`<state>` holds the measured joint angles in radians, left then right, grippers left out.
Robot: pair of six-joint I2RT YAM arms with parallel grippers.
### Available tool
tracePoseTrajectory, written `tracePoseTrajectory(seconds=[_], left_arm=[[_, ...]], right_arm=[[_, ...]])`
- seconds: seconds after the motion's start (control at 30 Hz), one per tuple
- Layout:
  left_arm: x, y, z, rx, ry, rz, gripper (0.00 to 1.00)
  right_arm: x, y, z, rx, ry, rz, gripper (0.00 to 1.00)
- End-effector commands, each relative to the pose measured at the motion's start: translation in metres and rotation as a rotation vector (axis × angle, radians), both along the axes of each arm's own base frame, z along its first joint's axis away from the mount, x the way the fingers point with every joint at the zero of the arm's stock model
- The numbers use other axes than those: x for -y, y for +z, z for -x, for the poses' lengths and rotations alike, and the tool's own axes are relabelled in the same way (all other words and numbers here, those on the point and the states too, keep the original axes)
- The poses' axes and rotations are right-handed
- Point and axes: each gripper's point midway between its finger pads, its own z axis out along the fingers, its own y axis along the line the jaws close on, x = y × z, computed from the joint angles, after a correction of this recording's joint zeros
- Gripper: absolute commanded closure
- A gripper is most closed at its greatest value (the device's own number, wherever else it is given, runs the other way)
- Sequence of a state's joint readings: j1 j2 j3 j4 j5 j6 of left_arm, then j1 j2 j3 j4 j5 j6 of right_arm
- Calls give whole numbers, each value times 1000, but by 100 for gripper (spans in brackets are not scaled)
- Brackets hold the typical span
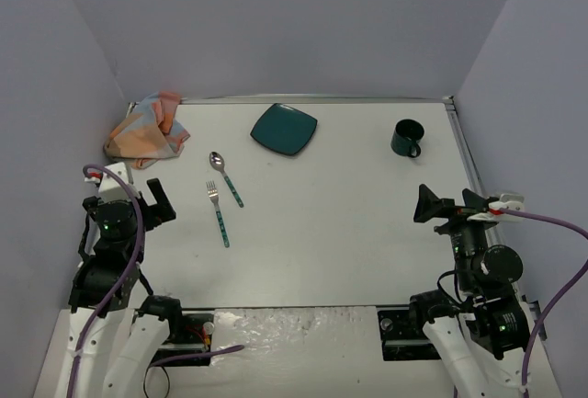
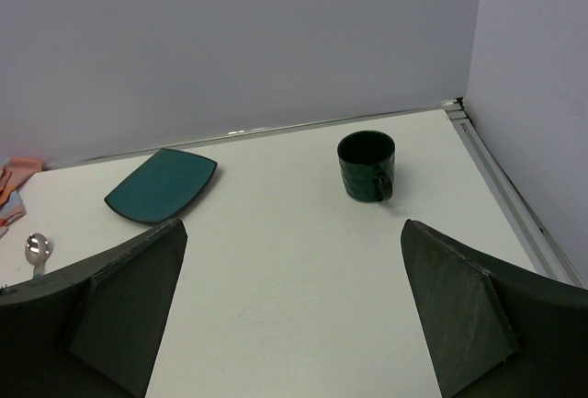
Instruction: Set the dinner table for one person
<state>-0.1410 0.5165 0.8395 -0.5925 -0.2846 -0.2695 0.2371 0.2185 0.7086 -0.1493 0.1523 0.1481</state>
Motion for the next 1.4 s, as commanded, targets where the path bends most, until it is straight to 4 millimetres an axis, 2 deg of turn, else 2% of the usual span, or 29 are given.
tracePoseTrajectory(seconds=[0.0,0.13,0.27,0.33,0.37,0.43,0.5,0.63,0.7,0.73,0.77,0.83,0.93,1.1,1.37], left_arm=[[-1,-3,-21,-27,104,104,3],[6,-13,-47,-129,133,143,3],[11,-29,-82,-224,155,156,3],[13,-26,-110,-225,160,199,3],[12,-34,-129,-249,165,230,3],[3,-37,-157,-243,185,295,3],[-16,-39,-180,-231,237,329,3],[-43,-45,-234,-219,308,329,3],[-57,-54,-256,-223,334,327,3],[-61,-70,-268,-254,341,326,3],[-63,-59,-274,-228,338,323,3],[-77,-74,-299,-243,359,316,3],[-88,-89,-325,-255,360,303,3],[-100,-124,-354,-287,366,258,3],[-117,-155,-368,-302,420,216,4]], right_arm=[[-6,26,-5,67,21,-55,0],[-8,23,-11,28,15,-141,0],[-23,12,-23,-34,74,-164,0],[-35,3,-33,-89,119,-163,0],[-42,-1,-37,-114,148,-160,0],[-54,-9,-42,-156,204,-154,0],[-60,-15,-48,-186,225,-156,0],[-71,-25,-57,-235,267,-152,0],[-75,-28,-60,-249,286,-151,0],[-77,-29,-60,-253,292,-150,0],[-77,-30,-61,-258,294,-150,0],[-80,-35,-63,-272,308,-143,0],[-85,-42,-65,-285,333,-132,0],[-92,-50,-68,-309,368,-132,0],[-95,-61,-71,-336,378,-132,0]])
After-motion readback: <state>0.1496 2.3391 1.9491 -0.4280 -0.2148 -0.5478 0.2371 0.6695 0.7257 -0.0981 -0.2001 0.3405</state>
